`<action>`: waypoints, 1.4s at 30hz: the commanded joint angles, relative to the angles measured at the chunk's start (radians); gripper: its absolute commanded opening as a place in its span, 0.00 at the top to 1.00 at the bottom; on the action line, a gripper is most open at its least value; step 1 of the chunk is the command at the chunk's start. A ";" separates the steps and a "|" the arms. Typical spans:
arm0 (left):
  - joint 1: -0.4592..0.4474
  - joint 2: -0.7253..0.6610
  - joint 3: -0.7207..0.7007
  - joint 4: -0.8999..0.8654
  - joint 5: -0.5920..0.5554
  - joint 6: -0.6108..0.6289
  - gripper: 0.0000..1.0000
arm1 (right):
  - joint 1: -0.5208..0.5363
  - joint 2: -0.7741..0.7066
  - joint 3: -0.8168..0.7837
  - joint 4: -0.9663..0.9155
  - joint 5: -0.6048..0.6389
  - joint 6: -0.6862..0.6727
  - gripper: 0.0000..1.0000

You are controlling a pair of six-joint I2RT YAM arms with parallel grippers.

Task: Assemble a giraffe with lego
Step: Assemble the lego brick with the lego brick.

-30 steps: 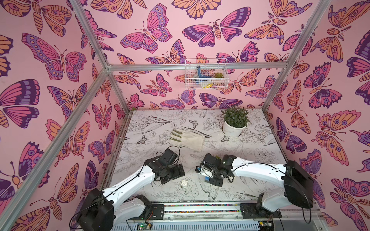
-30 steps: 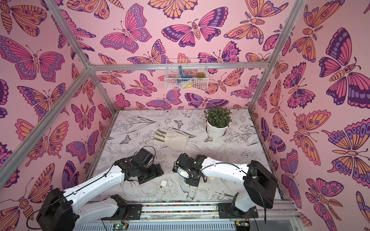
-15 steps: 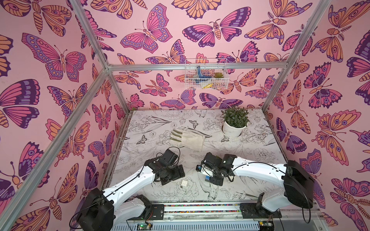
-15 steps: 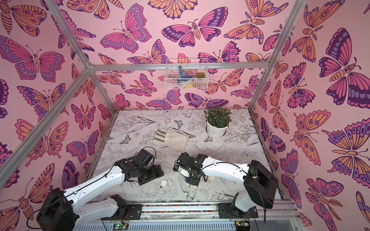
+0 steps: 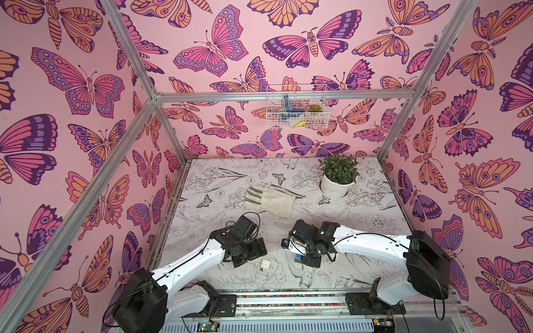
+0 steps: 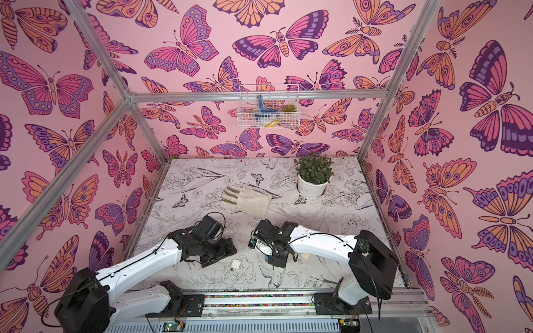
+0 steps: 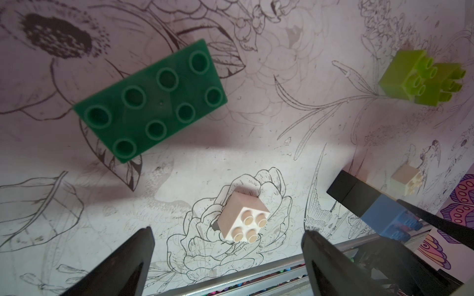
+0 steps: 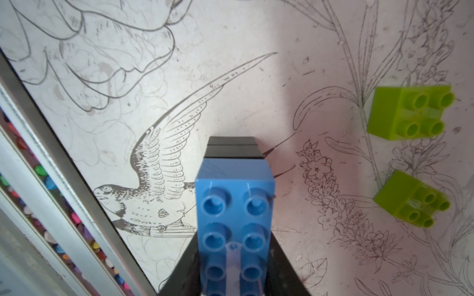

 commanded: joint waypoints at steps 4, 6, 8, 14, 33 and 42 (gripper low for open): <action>-0.004 -0.003 -0.031 0.013 0.013 -0.014 0.04 | -0.006 0.022 0.034 -0.015 -0.009 -0.024 0.96; -0.004 -0.006 -0.032 0.013 0.013 -0.013 0.04 | -0.006 0.028 0.032 -0.014 -0.008 -0.024 0.96; -0.005 -0.007 -0.034 0.014 0.013 -0.013 0.04 | -0.006 0.032 0.028 -0.012 -0.012 -0.023 0.96; -0.004 -0.009 -0.029 0.013 0.014 0.003 0.04 | -0.006 0.032 0.002 0.007 -0.029 -0.004 0.96; -0.004 0.002 -0.001 0.014 0.007 0.030 0.03 | -0.012 0.077 -0.021 -0.013 -0.059 0.103 0.97; -0.002 0.037 0.026 0.024 0.009 0.050 0.03 | -0.012 0.106 0.049 -0.107 -0.038 0.102 0.97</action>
